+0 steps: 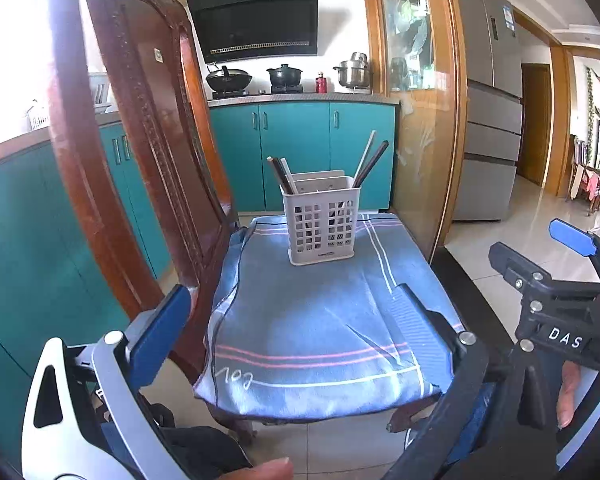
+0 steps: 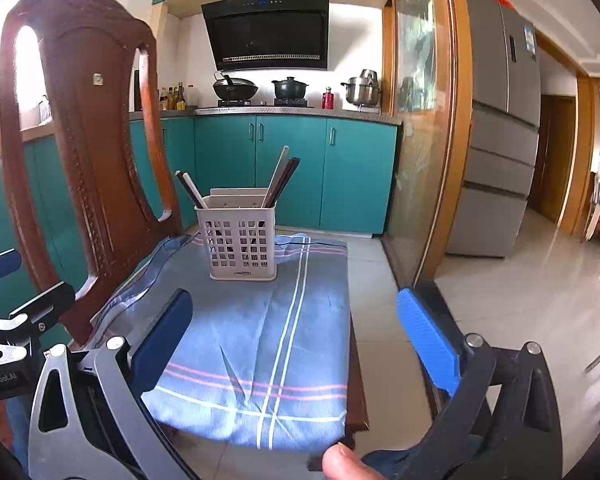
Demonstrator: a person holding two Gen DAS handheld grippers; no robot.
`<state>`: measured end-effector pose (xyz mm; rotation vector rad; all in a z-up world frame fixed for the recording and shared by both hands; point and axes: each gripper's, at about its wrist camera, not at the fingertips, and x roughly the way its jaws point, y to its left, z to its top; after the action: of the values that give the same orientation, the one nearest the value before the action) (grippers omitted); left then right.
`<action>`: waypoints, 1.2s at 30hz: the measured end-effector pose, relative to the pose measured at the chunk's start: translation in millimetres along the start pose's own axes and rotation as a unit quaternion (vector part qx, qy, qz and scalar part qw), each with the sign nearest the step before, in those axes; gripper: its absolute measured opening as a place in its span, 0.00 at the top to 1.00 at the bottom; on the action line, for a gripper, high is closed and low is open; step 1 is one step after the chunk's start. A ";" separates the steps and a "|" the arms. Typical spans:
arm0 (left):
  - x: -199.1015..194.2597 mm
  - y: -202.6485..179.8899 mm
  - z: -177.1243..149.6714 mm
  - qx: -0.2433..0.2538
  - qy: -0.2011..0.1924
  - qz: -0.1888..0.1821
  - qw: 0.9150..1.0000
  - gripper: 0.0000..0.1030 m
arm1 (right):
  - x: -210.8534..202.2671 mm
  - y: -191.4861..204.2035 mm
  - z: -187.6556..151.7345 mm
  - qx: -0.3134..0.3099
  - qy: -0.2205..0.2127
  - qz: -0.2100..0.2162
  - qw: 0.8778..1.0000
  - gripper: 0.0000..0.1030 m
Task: Organize utensils
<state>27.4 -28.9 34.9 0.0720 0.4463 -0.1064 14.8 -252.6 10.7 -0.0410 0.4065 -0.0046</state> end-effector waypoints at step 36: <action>-16.0 2.8 -16.5 0.008 0.007 0.003 1.000 0.03 | -27.4 15.2 -6.2 -0.007 -0.004 -0.020 1.000 0.03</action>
<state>6.3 -23.2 27.1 0.0894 0.4595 -0.1033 -12.9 -237.3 15.2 -0.0620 0.3981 -0.0410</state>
